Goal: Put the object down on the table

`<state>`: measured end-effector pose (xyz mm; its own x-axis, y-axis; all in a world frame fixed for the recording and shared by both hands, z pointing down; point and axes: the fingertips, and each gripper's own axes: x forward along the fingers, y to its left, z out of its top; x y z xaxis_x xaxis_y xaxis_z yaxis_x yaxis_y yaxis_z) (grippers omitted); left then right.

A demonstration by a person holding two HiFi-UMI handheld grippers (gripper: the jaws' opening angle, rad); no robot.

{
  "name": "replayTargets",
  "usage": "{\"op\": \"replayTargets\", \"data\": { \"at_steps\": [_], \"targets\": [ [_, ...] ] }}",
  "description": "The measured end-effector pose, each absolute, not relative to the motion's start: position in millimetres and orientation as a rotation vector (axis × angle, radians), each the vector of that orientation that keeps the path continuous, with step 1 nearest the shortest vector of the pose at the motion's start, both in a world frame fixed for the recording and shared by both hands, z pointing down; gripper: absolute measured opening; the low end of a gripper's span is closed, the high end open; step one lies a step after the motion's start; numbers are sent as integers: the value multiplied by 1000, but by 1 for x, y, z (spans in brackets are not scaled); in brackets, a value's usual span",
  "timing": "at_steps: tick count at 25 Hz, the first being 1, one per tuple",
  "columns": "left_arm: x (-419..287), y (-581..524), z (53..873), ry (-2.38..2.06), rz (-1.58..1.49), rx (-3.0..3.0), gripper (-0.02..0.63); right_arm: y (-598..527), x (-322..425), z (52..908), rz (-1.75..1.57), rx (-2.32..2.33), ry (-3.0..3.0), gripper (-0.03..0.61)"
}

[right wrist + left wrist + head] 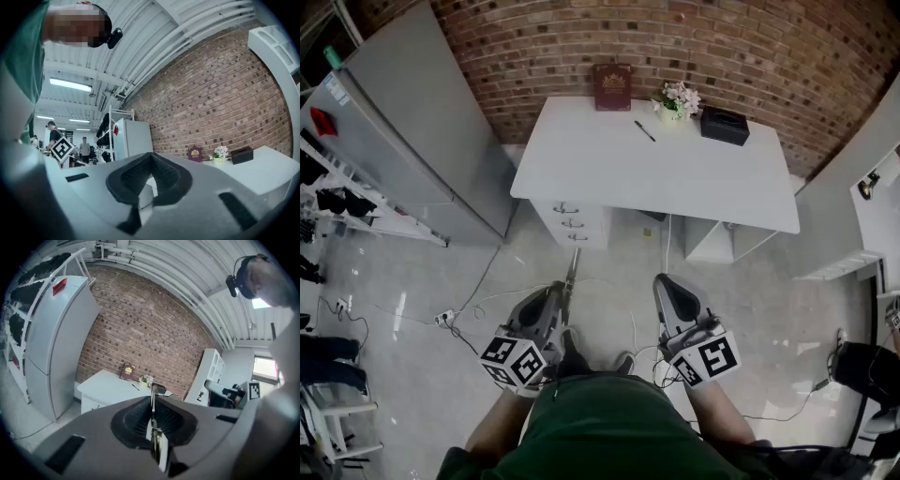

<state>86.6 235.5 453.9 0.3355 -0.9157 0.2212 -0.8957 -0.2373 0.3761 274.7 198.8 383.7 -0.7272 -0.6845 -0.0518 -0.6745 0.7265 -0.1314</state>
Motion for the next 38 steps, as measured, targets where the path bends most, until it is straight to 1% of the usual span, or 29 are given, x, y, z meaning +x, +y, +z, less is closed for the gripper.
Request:
{"op": "replayTargets", "data": {
  "at_steps": [13, 17, 21, 26, 33, 38],
  "targets": [
    [47, 252, 421, -1556, -202, 2216, 17, 210, 245, 389, -124, -1277, 2819, 2],
    [30, 248, 402, -1546, -237, 2248, 17, 207, 240, 379, -38, -1362, 2797, 3],
    [0, 244, 384, -1537, -285, 2259, 17, 201, 223, 369, 72, -1462, 2783, 3],
    [-48, 240, 379, -1509, -351, 2277, 17, 192, 192, 363, 80, -1549, 2742, 3],
    [-112, 226, 391, -1445, -419, 2244, 17, 180, 147, 357, 132, -1641, 2731, 3],
    [-132, 210, 402, -1415, -437, 2213, 17, 169, 130, 359, 156, -1673, 2754, 3]
  ]
}}
